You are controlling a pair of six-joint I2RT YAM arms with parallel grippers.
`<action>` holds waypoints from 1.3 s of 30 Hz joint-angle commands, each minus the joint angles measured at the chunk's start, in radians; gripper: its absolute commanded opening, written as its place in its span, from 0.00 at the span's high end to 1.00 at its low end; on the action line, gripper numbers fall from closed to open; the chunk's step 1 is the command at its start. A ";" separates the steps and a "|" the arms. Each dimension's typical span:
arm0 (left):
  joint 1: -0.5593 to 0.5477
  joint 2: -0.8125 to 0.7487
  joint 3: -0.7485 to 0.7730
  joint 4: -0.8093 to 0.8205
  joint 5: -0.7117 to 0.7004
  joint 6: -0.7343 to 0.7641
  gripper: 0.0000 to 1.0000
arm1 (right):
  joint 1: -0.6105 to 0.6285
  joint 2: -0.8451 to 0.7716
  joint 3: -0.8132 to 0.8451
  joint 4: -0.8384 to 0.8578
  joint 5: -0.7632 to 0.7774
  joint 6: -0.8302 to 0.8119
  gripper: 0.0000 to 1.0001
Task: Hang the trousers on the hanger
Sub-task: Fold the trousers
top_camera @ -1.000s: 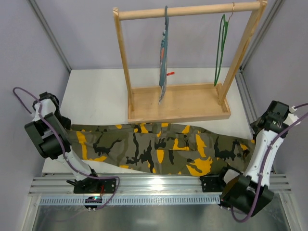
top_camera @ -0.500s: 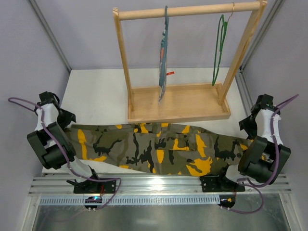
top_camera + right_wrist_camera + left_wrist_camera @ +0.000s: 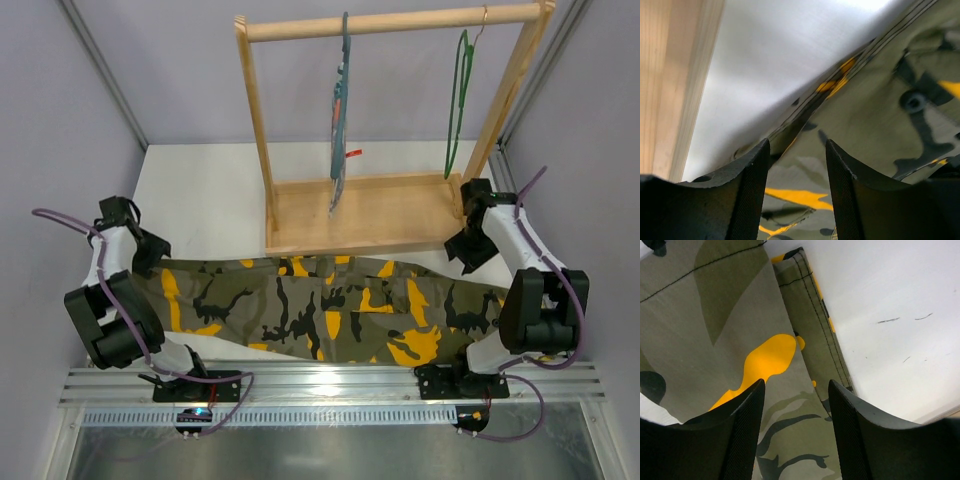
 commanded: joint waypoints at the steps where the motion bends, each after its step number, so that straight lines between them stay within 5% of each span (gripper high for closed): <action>1: 0.003 -0.015 -0.002 0.015 -0.031 -0.061 0.45 | 0.113 0.020 0.047 -0.036 0.008 0.143 0.48; 11: 0.008 -0.006 -0.012 -0.039 -0.115 -0.102 0.47 | 0.338 0.087 0.030 0.002 0.014 0.300 0.48; 27: 0.026 -0.015 -0.059 -0.038 -0.131 -0.111 0.46 | 0.358 0.134 -0.047 -0.001 0.036 0.379 0.49; 33: 0.029 -0.058 -0.071 -0.030 -0.155 -0.159 0.45 | 0.359 0.129 -0.077 0.029 0.049 0.376 0.67; 35: 0.028 -0.054 -0.065 -0.038 -0.184 -0.154 0.45 | 0.359 0.121 -0.077 0.043 0.054 0.364 0.79; 36: 0.032 -0.049 -0.056 -0.039 -0.204 -0.147 0.45 | 0.359 0.115 -0.074 0.048 0.057 0.357 0.95; 39: 0.057 -0.018 -0.032 -0.044 -0.235 -0.131 0.44 | 0.358 0.085 -0.045 0.056 0.068 0.311 0.96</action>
